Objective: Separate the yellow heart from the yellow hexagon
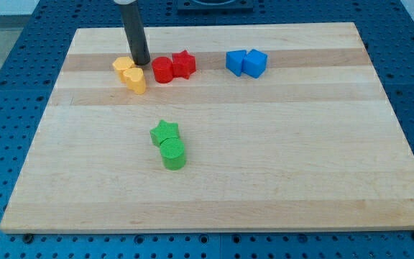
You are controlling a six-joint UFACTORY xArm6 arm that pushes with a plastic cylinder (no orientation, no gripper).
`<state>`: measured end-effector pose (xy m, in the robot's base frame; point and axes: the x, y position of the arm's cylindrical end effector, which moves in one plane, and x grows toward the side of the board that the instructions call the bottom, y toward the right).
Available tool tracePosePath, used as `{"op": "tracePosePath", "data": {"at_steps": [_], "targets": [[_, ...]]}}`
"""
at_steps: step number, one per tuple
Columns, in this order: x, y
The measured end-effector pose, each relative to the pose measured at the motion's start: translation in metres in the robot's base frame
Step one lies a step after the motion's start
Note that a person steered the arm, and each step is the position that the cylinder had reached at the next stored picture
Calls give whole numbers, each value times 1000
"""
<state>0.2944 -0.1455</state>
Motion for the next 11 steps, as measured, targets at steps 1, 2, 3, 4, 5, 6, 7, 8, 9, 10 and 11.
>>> {"op": "tracePosePath", "data": {"at_steps": [1, 2, 3, 4, 5, 6, 7, 8, 9, 10, 11], "targets": [[0, 0], [-3, 0], [6, 0], [9, 0], [27, 2], [32, 2], [52, 2], [72, 2], [84, 2], [104, 27], [110, 31]]}}
